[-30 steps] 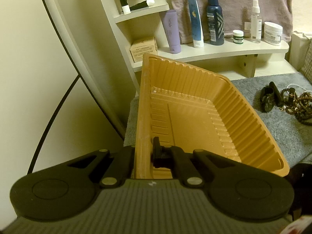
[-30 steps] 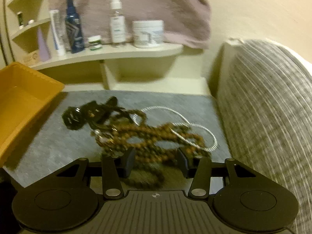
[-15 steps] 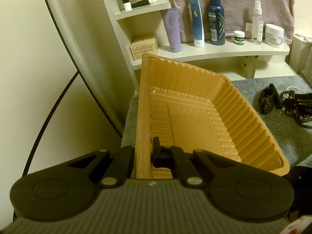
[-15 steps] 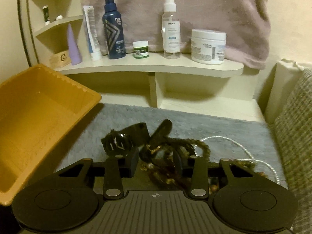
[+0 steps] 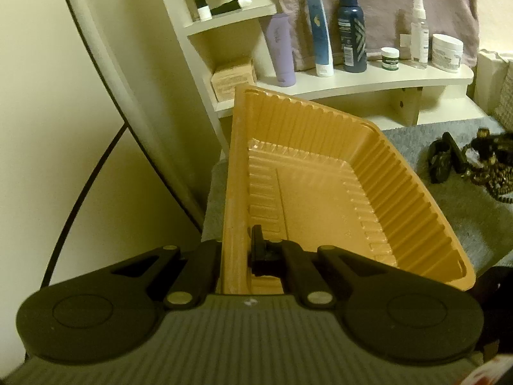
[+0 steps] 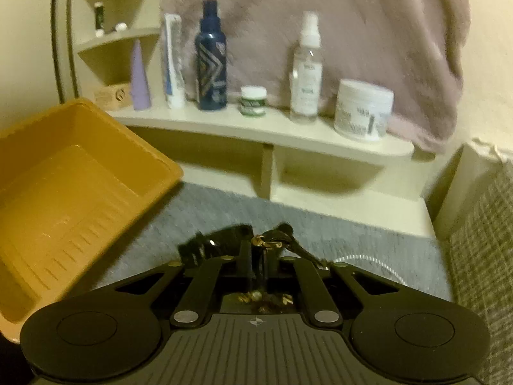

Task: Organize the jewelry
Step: 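Grasp the black wristwatch with the right gripper while the left gripper holds the tray, then carry the watch into the orange tray and open the right gripper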

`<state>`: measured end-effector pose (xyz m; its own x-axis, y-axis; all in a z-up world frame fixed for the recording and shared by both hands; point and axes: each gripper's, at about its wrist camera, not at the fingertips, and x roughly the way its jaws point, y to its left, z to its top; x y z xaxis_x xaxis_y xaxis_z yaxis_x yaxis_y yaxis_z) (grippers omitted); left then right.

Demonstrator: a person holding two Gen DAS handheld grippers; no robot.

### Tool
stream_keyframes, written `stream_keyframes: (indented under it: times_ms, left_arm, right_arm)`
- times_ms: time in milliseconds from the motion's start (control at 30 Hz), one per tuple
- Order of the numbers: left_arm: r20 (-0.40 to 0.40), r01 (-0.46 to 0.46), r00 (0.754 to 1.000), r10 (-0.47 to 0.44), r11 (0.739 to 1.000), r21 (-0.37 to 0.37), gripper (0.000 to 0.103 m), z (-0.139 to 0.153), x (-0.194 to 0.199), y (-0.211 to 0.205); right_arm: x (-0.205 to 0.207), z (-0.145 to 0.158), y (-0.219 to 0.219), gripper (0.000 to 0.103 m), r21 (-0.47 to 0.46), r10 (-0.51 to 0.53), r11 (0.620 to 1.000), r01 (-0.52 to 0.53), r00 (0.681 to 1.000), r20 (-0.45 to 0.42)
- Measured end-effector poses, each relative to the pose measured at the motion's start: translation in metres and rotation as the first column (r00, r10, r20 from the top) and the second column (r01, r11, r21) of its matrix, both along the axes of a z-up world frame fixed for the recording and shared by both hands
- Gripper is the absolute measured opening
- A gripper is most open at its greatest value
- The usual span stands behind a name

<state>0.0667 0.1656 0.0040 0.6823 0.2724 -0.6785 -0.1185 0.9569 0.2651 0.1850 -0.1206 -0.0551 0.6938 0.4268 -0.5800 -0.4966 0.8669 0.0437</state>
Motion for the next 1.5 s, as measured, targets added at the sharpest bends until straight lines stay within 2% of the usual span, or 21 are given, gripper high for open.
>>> stream_keyframes:
  times_ms: [233, 333, 400, 600, 767, 833, 900, 967, 1033, 1233, 1367, 1500]
  left_arm:
    - [0.014, 0.028, 0.999, -0.029, 0.999, 0.042, 0.002, -0.007, -0.002, -0.004]
    - [0.014, 0.031, 0.999, -0.032, 0.998, 0.050, 0.002, -0.009, -0.004, -0.005]
    - [0.016, 0.033, 0.999, -0.034, 0.998, 0.049, 0.002, -0.010, -0.004, -0.005]
    - [0.022, 0.035, 0.999, -0.036, 0.999, 0.041, 0.002, -0.011, -0.004, -0.002]
    - [0.025, 0.036, 0.999, -0.037, 0.999, 0.031, 0.002, -0.012, -0.005, -0.001]
    - [0.026, 0.037, 0.999, -0.037, 0.999, 0.031, 0.002, -0.012, -0.006, -0.001]
    - [0.027, 0.036, 0.999, -0.037, 0.999, 0.024, 0.002, -0.011, -0.006, 0.000]
    - [0.028, 0.036, 0.999, -0.036, 0.999, 0.020, 0.002, -0.011, -0.006, 0.001]
    - [0.028, 0.033, 0.999, -0.033, 0.999, 0.013, 0.002, -0.011, -0.006, 0.002]
    - [0.027, 0.027, 0.999, -0.027, 1.000, 0.000, 0.002, -0.012, -0.007, 0.004]
    - [0.026, 0.026, 0.999, -0.025, 1.000, -0.011, 0.002, -0.012, -0.006, 0.005]
    - [0.025, 0.027, 0.999, -0.026, 1.000, -0.010, 0.002, -0.012, -0.006, 0.005]
  right_arm:
    - [-0.019, 0.035, 0.024, 0.006, 0.057, 0.126, 0.990, -0.130, 0.990, 0.064]
    - [-0.031, 0.044, 0.043, 0.006, 0.094, 0.232, 0.967, -0.237, 0.971, 0.066]
    - [-0.038, 0.046, 0.058, 0.006, 0.120, 0.317, 0.939, -0.322, 0.947, 0.057]
    - [-0.060, 0.030, 0.101, 0.006, 0.137, 0.500, 0.857, -0.497, 0.866, 0.014]
    - [-0.062, 0.004, 0.113, 0.006, 0.140, 0.523, 0.847, -0.512, 0.851, -0.052]
    - [-0.064, -0.001, 0.113, 0.007, 0.132, 0.516, 0.852, -0.506, 0.855, -0.050]
    - [-0.062, -0.004, 0.113, 0.014, 0.118, 0.507, 0.859, -0.498, 0.860, -0.060]
    - [-0.062, -0.004, 0.108, 0.034, 0.118, 0.496, 0.865, -0.488, 0.867, -0.054]
    - [-0.063, 0.000, 0.100, 0.043, 0.130, 0.485, 0.870, -0.476, 0.873, -0.047]
    - [-0.064, -0.002, 0.074, 0.043, 0.121, 0.394, 0.914, -0.386, 0.918, -0.042]
    - [-0.055, -0.008, 0.056, 0.044, 0.077, 0.263, 0.963, -0.258, 0.964, -0.051]
    - [-0.036, -0.014, 0.040, 0.044, 0.041, 0.118, 0.993, -0.115, 0.991, -0.071]
